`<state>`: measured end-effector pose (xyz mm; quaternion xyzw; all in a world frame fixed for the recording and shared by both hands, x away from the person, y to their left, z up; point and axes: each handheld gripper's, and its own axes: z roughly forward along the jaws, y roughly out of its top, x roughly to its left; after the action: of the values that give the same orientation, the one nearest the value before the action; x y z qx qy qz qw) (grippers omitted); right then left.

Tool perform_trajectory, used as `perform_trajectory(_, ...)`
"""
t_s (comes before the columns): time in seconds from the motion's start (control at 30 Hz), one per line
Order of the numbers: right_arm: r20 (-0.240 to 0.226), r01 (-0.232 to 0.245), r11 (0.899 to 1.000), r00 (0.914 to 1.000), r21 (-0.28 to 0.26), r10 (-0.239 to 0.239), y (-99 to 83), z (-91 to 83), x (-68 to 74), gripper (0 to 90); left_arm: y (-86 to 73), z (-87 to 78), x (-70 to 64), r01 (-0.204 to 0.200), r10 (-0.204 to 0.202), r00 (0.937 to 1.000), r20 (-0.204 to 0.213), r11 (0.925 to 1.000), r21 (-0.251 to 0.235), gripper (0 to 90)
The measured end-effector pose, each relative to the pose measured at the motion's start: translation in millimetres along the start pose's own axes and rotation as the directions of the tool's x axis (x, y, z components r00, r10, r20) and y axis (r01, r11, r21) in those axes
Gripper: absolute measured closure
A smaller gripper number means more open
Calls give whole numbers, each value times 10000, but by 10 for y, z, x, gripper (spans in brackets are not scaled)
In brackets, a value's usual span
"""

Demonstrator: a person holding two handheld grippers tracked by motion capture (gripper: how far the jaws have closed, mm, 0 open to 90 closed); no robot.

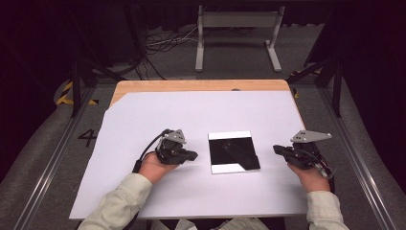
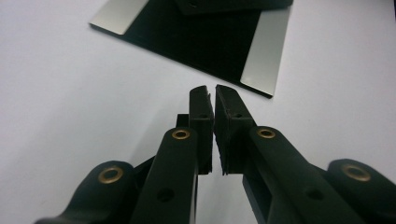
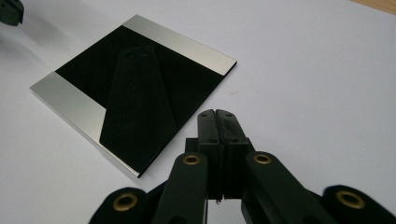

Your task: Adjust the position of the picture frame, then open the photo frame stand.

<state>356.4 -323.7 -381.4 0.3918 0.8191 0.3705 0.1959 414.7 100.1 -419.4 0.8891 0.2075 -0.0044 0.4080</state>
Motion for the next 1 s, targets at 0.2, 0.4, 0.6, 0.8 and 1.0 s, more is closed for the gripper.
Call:
perform_trajectory(0.2, 17, 33, 10000, 10000, -57, -32, 20, -17, -3, 883, -51, -128, 91, 356, -370, 9986, -366, 9986, -401, 832)
perform_trajectory(0.4, -125, 130, 9999, 9998, -112, -131, 22, -36, 3, 875, -102, -236, 195, 437, -482, 9964, -702, 9970, -643, 808)
perform_trajectory(0.6, -462, 372, 9992, 9982, -169, -379, 22, -64, 8, 867, -140, -315, 258, 371, -422, 9972, -625, 9960, -808, 783)
perform_trajectory(0.8, -752, 626, 9980, 9952, 15, -623, 32, -61, 34, 862, -167, -344, 290, 333, -380, 9979, -533, 9956, -872, 754)
perform_trajectory(1.0, -1009, 815, 9963, 9918, 288, -783, 53, -55, 67, 847, -179, -365, 306, 386, -435, 9977, -517, 9951, -915, 738)
